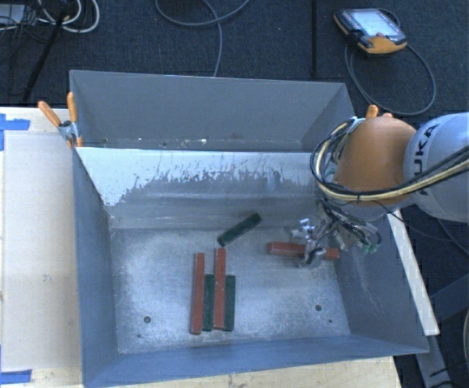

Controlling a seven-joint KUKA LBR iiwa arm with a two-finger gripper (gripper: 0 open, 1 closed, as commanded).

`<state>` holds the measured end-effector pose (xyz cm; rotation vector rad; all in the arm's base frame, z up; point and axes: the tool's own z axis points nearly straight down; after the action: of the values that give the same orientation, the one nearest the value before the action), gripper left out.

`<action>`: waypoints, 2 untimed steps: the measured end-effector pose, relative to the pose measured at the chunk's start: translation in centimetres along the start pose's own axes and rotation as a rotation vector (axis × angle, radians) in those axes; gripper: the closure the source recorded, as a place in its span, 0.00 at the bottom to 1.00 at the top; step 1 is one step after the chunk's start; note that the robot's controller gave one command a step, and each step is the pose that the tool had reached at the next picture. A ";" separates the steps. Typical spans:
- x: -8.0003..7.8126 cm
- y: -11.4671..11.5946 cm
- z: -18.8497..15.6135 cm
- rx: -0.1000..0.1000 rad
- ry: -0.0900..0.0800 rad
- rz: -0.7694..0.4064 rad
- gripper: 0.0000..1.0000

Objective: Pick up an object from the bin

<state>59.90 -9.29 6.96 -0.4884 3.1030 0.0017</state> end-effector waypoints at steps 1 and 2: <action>0.0 0.0 0.0 0.000 0.000 0.000 0.00; 0.0 0.0 0.0 0.000 0.000 0.001 1.00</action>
Offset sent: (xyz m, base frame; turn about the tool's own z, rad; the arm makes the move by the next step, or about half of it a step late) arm 0.0000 0.0000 0.0000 0.0000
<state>59.91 -9.31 6.98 -0.4873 3.1029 0.0015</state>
